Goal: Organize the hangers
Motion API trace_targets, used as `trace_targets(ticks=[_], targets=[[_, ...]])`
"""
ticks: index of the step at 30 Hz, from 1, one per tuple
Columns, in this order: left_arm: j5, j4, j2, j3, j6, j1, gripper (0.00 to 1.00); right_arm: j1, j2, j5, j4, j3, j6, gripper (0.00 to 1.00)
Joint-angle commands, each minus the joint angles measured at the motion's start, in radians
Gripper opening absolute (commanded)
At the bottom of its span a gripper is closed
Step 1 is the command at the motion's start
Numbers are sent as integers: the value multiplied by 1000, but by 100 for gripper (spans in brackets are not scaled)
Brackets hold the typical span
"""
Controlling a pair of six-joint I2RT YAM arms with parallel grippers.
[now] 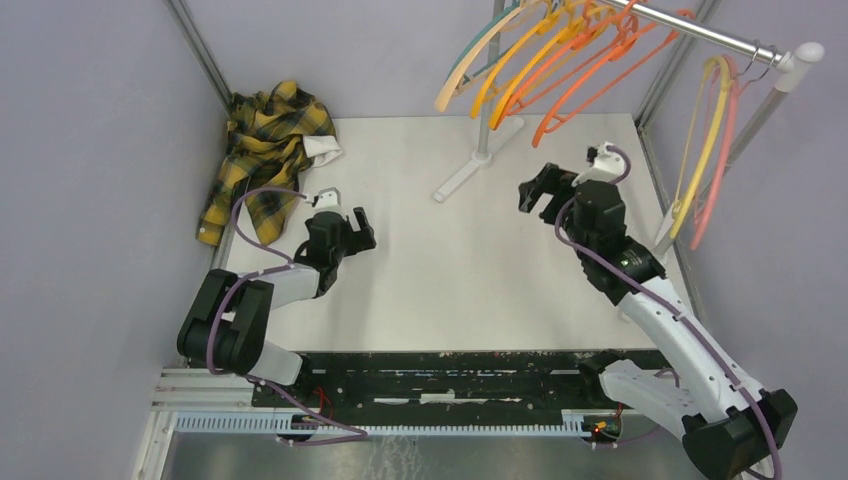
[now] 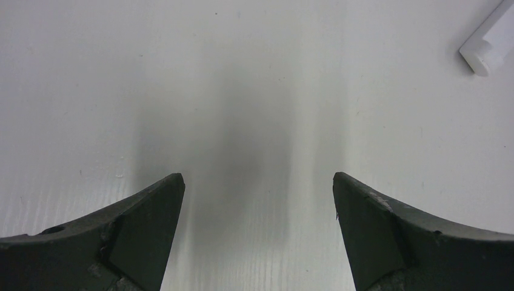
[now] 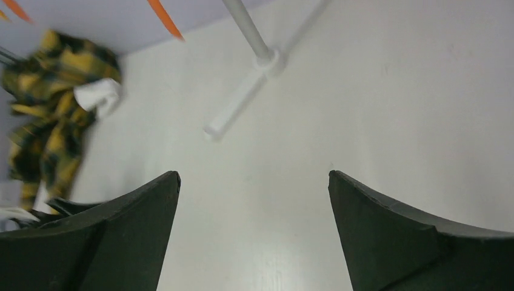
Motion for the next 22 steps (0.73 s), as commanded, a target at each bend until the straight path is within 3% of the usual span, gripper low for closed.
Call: trace_targets(ticks=[1,6,10,18,22], targets=[[-50,5,10,34,35,-3,99,62,-38,144,-15,-113,-67,100],[-50,2,24,44,43,-12,99,124,1,134,10,-212,-103,100],[-50,3,29,48,61,-32,99,183,102,46,138,-277,-148,100],[-47,-4,25,58,99,-67,99,303,403,100,152,-134,-239,100],[-39,-4,21,56,98,-67,99,321,427,117,173,-138,-248,100]])
